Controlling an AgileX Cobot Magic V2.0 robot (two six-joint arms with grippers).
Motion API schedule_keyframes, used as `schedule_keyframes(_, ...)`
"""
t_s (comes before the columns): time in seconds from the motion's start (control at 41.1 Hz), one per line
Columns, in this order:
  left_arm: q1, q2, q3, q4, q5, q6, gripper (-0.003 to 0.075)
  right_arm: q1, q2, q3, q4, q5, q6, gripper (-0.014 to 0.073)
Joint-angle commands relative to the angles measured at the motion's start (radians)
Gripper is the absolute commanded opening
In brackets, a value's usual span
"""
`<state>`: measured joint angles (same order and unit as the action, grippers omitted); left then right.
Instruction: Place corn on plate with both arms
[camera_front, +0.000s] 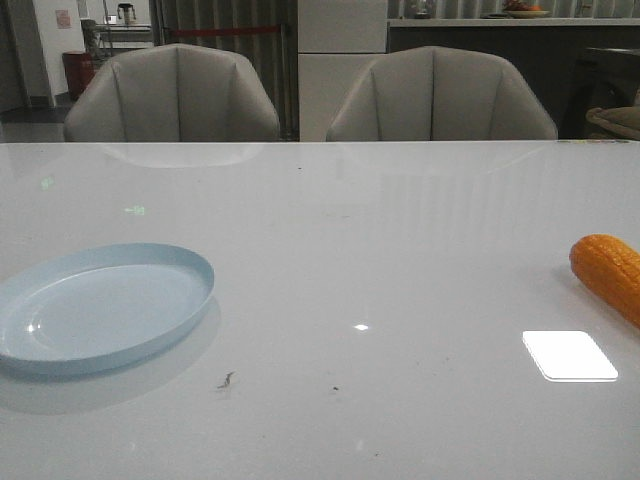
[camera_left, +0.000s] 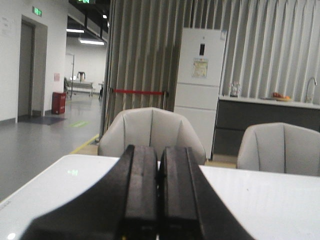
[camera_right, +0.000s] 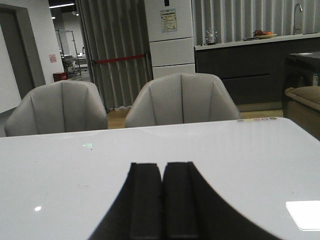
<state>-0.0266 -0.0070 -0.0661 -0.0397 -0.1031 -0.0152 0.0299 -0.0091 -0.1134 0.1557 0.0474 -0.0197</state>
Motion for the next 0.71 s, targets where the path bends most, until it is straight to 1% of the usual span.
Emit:
schedule_keyframes(0.0, -0.001, 0.034, -0.106, 0.019, 0.057, -0.011, 0.0094, -0.001, 0.021, -0.144, 0.002, 0.059, -0.006, 0.0025)
schedule_keyframes(0.049, -0.001, 0.076, -0.155, 0.026, 0.081, -0.011, 0.0094, -0.001, 0.068, -0.223, 0.002, 0.123, -0.006, 0.0025)
schedule_keyframes(0.097, -0.001, 0.130, -0.194, 0.034, 0.081, -0.011, 0.0094, -0.001, 0.130, -0.278, 0.002, 0.144, -0.006, 0.0025)
schedule_keyframes(0.219, -0.001, 0.259, -0.301, 0.061, 0.081, -0.011, 0.0094, -0.001, 0.283, -0.384, 0.002, 0.144, -0.006, 0.0025)
schedule_keyframes(0.34, -0.001, 0.398, -0.396, 0.097, 0.081, -0.011, 0.0094, -0.001, 0.428, -0.449, 0.002, 0.143, -0.006, 0.0025)
schedule_keyframes(0.462, -0.001, 0.566, -0.439, 0.097, 0.081, -0.011, 0.0094, -0.001, 0.599, -0.463, 0.002, 0.131, -0.006, 0.0025)
schedule_keyframes(0.608, -0.001, 0.698, -0.439, 0.097, 0.142, -0.011, 0.0098, -0.001, 0.734, -0.463, 0.002, 0.179, -0.006, 0.0027)
schedule_keyframes(0.681, -0.001, 0.749, -0.439, 0.097, 0.171, -0.011, 0.0125, -0.001, 0.791, -0.463, 0.002, 0.194, -0.006, 0.0033)
